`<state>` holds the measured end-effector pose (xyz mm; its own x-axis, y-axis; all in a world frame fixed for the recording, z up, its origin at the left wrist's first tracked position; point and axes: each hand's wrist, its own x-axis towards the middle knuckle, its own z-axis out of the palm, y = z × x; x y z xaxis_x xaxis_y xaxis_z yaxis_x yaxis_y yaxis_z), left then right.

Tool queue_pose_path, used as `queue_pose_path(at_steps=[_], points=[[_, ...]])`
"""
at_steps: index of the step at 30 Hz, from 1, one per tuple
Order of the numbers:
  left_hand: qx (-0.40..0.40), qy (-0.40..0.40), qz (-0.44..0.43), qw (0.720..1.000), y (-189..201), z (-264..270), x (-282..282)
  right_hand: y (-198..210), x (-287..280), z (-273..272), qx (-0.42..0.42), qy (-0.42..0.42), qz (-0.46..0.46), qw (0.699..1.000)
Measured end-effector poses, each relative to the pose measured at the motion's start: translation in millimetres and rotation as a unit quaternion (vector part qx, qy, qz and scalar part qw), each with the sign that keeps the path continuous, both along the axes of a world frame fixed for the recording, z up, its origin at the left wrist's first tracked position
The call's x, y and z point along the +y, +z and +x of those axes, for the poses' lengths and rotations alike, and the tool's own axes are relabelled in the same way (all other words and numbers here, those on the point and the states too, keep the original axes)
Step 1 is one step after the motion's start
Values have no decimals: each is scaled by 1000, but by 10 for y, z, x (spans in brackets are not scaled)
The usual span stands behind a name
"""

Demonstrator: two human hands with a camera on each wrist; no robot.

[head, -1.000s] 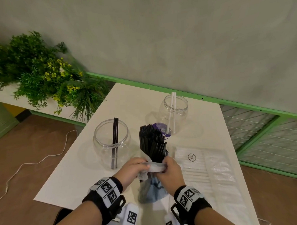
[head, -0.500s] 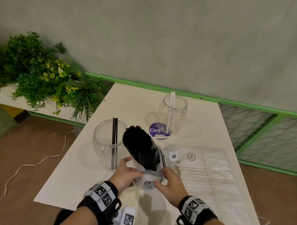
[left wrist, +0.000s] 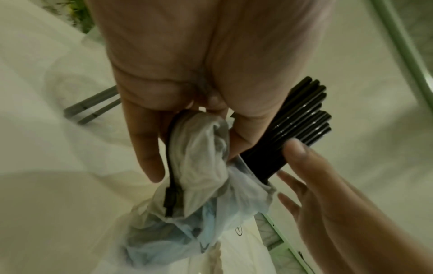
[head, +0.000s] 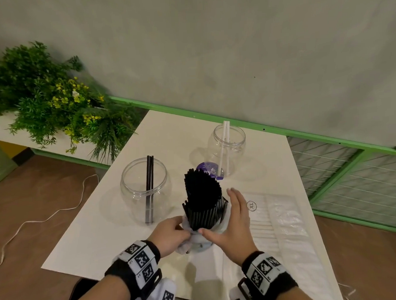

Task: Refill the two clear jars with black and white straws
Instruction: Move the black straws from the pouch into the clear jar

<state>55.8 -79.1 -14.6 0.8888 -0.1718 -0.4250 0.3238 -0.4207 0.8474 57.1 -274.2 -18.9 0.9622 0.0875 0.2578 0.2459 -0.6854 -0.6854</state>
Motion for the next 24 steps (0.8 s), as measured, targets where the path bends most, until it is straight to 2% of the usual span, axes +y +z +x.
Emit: queue_pose_path(at_steps=[4, 7, 11, 16, 20, 24], points=[[-55, -38, 51, 996, 0, -8, -28, 37, -24, 173, 83, 58, 85, 991], [-95, -26, 80, 992, -13, -21, 1, 77, -12, 228, 87, 75, 70, 991], [-86, 48, -34, 995, -50, -110, 154, 129, 131, 183, 115, 94, 130, 980], [-41, 144, -190, 970, -23, -294, 437, 137, 398, 32, 174, 141, 224, 949], [-44, 171, -205, 963, -69, -417, 784, 120, 676, -62, 241, 190, 249, 919], [-44, 188, -205, 959, -130, -559, 1154, 209, 980, -63, 287, 245, 233, 896]])
